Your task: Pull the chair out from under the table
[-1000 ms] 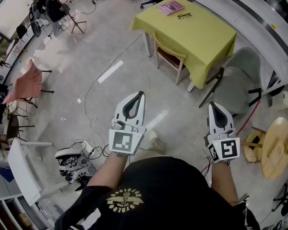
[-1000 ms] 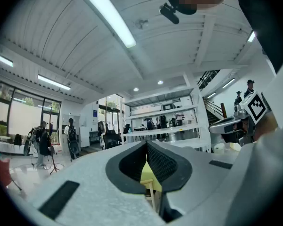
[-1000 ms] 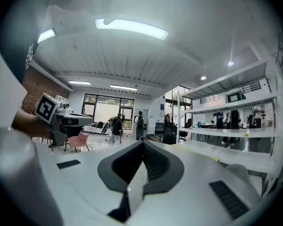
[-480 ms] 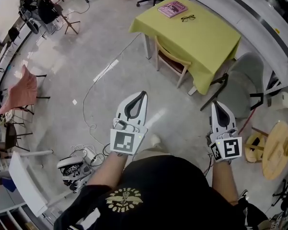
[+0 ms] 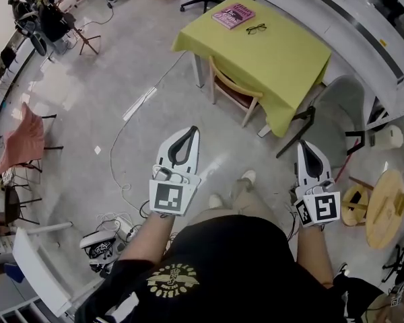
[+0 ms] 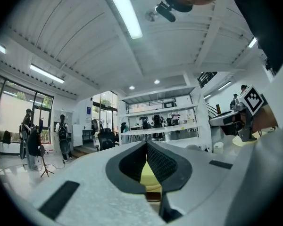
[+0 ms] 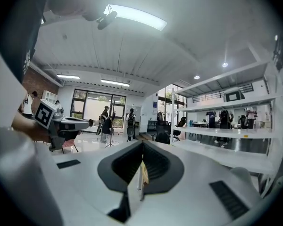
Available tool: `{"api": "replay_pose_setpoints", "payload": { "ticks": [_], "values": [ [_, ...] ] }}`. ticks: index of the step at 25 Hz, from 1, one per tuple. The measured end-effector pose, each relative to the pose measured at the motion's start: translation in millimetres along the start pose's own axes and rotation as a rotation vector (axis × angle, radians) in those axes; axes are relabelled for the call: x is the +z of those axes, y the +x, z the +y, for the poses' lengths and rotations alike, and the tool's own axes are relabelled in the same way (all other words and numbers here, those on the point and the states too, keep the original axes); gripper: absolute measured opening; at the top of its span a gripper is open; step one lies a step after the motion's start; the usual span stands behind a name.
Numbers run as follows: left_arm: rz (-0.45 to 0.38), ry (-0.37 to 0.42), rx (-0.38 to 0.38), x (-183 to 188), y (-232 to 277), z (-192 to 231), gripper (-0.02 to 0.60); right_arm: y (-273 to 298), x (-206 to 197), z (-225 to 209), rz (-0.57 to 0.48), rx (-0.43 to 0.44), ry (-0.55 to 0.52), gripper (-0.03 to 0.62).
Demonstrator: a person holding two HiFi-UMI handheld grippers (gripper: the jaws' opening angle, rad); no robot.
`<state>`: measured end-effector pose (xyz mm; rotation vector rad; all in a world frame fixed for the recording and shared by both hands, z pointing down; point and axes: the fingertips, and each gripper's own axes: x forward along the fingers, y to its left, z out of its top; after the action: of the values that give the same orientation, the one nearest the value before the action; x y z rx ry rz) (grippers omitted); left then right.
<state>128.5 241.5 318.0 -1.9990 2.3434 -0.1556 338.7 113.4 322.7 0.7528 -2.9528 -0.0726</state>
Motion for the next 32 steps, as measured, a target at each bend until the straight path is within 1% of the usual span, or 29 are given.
{"api": "replay_pose_setpoints", "payload": {
  "ticks": [5, 9, 13, 16, 19, 27, 30, 32],
  "values": [
    [0.016, -0.013, 0.021, -6, 22, 15, 0.009, 30, -1, -10, -0.003, 0.029, -0.014, 0.011],
    [0.037, 0.003, 0.039, -8, 39, 27, 0.009, 59, -2, -20, -0.002, 0.062, 0.007, 0.011],
    [0.035, -0.001, 0.068, -7, 64, 40, 0.009, 86, -8, -31, -0.005, 0.081, 0.017, 0.011],
    [0.036, -0.002, 0.071, -8, 82, 48, 0.009, 103, -10, -35, 0.013, 0.101, 0.023, 0.011],
    [0.053, -0.022, 0.081, -15, 101, 49, 0.009, 115, -15, -47, 0.030, 0.117, 0.023, 0.011],
    [0.070, -0.023, 0.058, -27, 155, 44, 0.009, 144, -27, -87, 0.044, 0.112, 0.043, 0.011],
    [0.083, -0.007, 0.035, -27, 171, 36, 0.009, 156, -27, -99, 0.042, 0.123, 0.055, 0.011],
    [0.089, -0.014, 0.034, -27, 182, 35, 0.009, 165, -26, -105, 0.040, 0.138, 0.061, 0.011]
  ]
}}
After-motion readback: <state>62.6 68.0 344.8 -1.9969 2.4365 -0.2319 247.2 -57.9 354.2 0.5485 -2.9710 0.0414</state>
